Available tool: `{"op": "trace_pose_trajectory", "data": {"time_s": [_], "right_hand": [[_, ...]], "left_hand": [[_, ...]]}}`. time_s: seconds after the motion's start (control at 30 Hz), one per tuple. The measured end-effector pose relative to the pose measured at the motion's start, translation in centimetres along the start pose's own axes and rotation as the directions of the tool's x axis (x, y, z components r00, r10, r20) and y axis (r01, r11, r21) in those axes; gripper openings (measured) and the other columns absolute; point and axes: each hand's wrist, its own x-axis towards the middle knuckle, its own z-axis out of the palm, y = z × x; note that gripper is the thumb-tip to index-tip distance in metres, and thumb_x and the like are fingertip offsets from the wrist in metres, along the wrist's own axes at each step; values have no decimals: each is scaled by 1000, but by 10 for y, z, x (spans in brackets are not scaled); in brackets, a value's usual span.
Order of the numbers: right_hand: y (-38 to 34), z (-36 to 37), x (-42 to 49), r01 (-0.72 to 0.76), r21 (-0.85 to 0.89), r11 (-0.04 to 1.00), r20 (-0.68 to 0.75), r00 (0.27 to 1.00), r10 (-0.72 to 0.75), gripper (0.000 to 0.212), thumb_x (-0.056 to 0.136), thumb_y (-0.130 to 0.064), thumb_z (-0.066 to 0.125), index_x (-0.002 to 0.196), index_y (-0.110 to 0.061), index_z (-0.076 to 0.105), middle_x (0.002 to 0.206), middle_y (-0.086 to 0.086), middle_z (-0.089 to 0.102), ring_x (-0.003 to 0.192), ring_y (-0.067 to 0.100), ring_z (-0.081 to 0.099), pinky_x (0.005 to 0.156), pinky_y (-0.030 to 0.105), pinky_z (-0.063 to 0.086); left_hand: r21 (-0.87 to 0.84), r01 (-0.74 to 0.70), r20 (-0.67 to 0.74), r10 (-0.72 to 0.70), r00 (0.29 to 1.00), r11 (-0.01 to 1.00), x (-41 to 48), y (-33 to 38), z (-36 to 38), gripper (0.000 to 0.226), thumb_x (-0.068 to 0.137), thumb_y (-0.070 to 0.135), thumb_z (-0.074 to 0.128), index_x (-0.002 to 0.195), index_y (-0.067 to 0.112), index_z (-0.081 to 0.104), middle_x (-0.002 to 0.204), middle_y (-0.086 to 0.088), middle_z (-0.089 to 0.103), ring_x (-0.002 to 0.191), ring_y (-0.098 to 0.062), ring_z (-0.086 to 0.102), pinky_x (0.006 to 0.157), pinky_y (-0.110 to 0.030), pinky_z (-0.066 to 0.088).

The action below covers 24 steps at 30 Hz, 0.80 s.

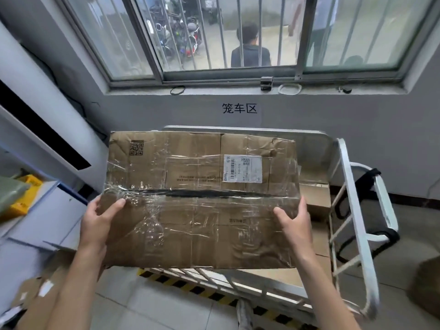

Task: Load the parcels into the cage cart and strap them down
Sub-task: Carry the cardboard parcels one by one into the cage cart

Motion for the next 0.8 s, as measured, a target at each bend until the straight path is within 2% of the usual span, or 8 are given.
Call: {"op": "trace_pose_trajectory", "data": {"time_s": [0.1,0.27,0.33,0.4,0.47,0.53,0.63,0.8], "right_hand": [[-14,54,29,-19,-23,1000,-7,1000,19,81,86,-34,71,154,-24,28,144,8,51,129,27,52,109,49,42],[-18,139,55,-84,-98,992,-12,996,83,88,85,-38,71,157,-25,22,147,6,46,131,26,47,109,46,41],[-10,172,67,-133,-124,983,-18,991,131,91,86,-37,71,159,-24,18,150,7,42,134,27,45,110,45,39],[-1,204,80,-174,-150,973,-31,985,171,93,87,-36,71,160,-23,15,152,8,41,136,27,43,111,42,38],[7,234,92,-236,-177,955,-54,972,230,94,87,-36,71,160,-23,14,155,8,38,139,27,40,112,42,36],[17,262,97,-296,-190,936,-86,955,285,94,88,-36,71,160,-23,12,160,6,32,145,25,33,116,42,31],[35,299,106,-404,-218,888,-139,914,382,95,89,-38,71,160,-25,10,164,3,25,149,25,27,119,44,28],[60,355,138,-510,-213,834,-133,860,492,95,89,-39,71,161,-24,10,163,4,28,148,29,29,117,48,30]], "left_hand": [[13,25,-12,-25,1000,1000,57,-7,-13,50,77,37,82,123,28,65,112,8,74,95,-7,71,83,-32,53],[42,73,-31,-72,997,996,150,-44,-26,23,85,25,79,100,38,67,96,18,72,77,15,66,66,-15,52],[73,102,-20,-101,995,992,192,-67,-26,32,84,24,80,111,32,64,110,11,68,82,11,66,71,-13,53],[145,131,30,-137,990,981,237,-92,-19,59,83,29,81,136,24,55,133,3,60,110,-7,62,95,-28,50],[207,175,84,-195,977,963,280,-120,-12,76,82,32,81,148,21,45,147,-3,52,131,-22,51,111,-43,40],[261,193,132,-233,963,946,318,-146,1,79,83,30,81,151,18,40,153,-8,45,139,-25,43,113,-39,34],[335,256,215,-338,916,907,364,-181,20,78,85,22,80,151,15,40,152,-11,46,129,-21,46,103,-34,35],[459,363,269,-516,813,811,420,-233,32,79,83,15,81,150,12,39,143,-14,52,113,-26,54,99,-42,43]]}}
